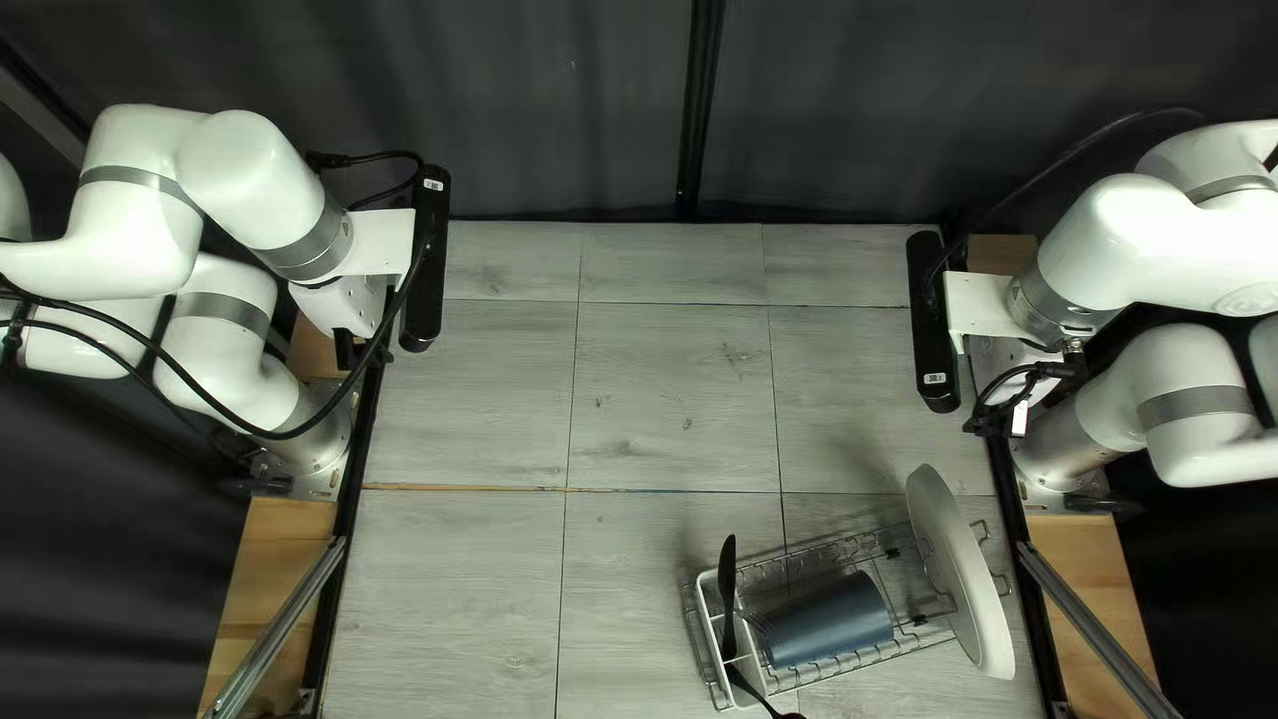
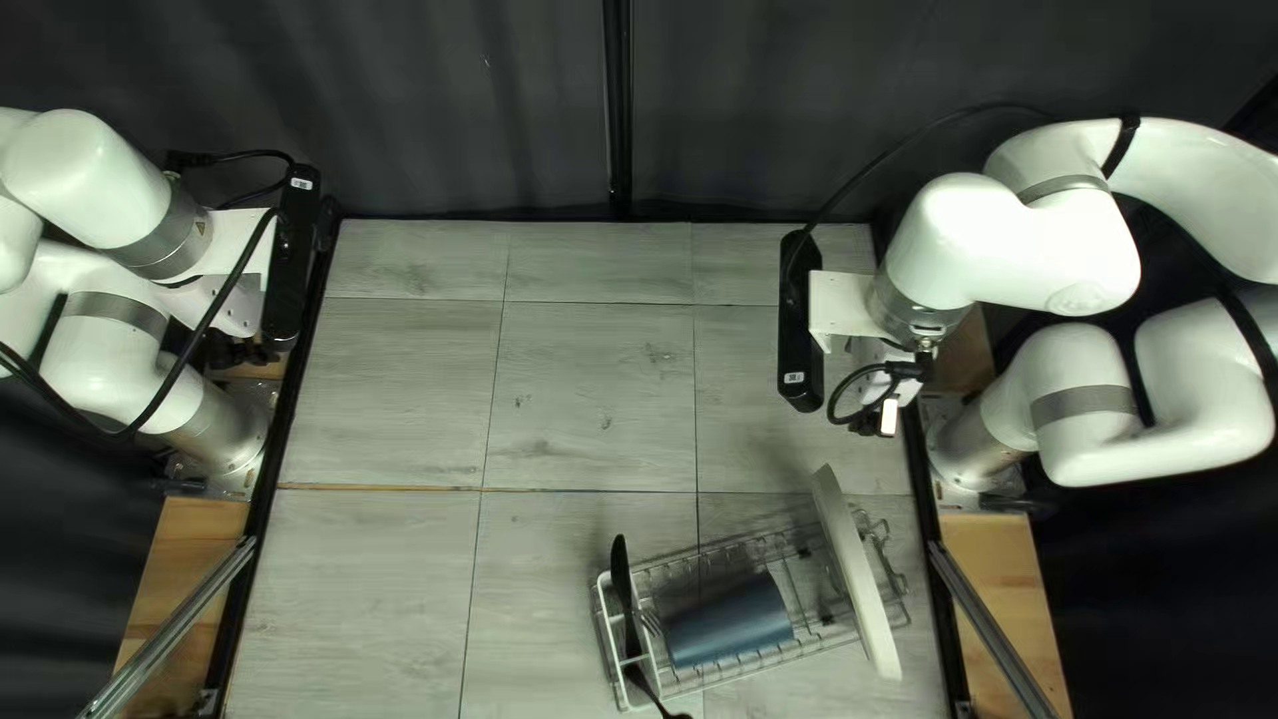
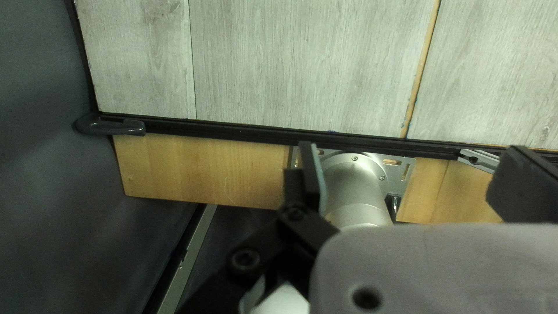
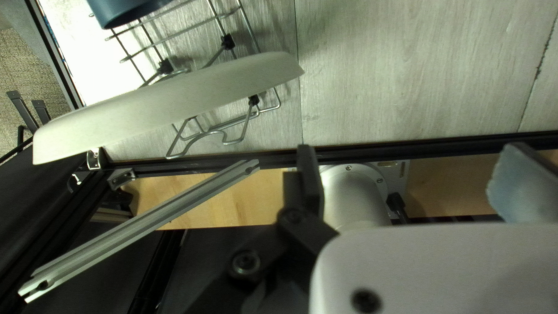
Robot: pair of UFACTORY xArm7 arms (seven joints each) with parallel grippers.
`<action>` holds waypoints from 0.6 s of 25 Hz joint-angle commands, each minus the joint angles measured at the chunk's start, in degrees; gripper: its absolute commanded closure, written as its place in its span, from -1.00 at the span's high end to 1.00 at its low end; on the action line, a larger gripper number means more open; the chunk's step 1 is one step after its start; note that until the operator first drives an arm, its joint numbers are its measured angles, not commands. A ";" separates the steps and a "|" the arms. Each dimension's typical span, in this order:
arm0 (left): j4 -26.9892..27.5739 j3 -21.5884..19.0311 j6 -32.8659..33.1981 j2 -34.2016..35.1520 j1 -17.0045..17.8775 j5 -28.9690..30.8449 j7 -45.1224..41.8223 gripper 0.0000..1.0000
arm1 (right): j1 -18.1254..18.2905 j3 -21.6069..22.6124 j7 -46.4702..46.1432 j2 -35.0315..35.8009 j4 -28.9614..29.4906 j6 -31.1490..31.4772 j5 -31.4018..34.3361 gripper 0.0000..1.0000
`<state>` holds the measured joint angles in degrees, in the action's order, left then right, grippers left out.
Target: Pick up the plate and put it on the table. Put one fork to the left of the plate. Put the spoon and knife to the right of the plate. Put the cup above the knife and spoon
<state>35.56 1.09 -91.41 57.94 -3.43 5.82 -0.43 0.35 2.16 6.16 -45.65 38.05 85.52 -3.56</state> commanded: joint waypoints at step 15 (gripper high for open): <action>0.00 0.00 0.00 0.00 0.00 0.00 0.00 1.00 | 1.20 1.81 9.57 -5.72 4.47 8.71 -5.35 1.00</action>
<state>35.56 1.09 -91.41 57.94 -3.43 5.82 -0.43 1.08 3.04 12.68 -50.07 41.61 92.70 -7.08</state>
